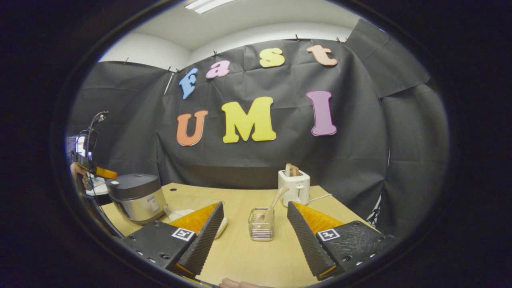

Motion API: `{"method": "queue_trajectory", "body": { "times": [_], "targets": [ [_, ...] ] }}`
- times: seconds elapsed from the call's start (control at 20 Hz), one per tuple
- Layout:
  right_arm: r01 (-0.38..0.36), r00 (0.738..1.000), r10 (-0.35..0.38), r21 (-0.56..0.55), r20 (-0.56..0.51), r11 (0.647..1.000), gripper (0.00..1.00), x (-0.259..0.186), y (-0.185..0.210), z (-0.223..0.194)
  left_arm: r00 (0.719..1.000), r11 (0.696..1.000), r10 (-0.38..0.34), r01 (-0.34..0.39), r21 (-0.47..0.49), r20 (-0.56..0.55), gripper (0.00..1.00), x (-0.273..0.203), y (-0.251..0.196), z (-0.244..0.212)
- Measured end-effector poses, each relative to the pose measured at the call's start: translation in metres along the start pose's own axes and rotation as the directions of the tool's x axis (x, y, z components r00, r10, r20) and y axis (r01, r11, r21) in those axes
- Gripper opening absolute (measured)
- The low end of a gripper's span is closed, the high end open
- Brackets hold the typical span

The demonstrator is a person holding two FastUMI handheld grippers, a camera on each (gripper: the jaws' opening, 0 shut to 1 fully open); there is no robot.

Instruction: Close the left gripper, press the button to open the rice cooker; take a wooden spoon from the chopstick holder with the right hand, scoop a spoonful of rice and pour it into the rice cooker, then put the wooden spoon back into the chopstick holder.

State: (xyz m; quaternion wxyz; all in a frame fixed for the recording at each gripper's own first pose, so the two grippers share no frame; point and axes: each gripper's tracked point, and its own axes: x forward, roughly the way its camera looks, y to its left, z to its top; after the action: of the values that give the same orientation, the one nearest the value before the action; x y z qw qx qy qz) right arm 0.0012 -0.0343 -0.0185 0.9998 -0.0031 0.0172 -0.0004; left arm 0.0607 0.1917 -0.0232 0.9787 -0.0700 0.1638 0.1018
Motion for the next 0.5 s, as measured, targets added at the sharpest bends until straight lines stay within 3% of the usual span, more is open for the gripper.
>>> {"method": "queue_trajectory", "body": {
  "times": [0.35,0.45,0.5],
  "targets": [
    [0.007,1.000,-0.007,0.021,-0.002,1.000,0.95,-0.002,-0.007,0.002,0.995,1.000,0.013,-0.011,0.019,-0.103,0.03,0.006,0.021,-0.018],
    [0.005,1.000,-0.005,0.023,-0.009,1.000,0.91,-0.002,-0.007,0.001,0.993,1.000,0.000,0.003,0.024,-0.116,0.03,0.007,0.021,-0.019],
    [0.003,1.000,-0.003,0.025,-0.007,1.000,0.95,-0.002,-0.007,0.002,0.993,0.999,-0.005,0.009,0.035,-0.121,0.03,0.008,0.021,-0.019]
  ]
}}
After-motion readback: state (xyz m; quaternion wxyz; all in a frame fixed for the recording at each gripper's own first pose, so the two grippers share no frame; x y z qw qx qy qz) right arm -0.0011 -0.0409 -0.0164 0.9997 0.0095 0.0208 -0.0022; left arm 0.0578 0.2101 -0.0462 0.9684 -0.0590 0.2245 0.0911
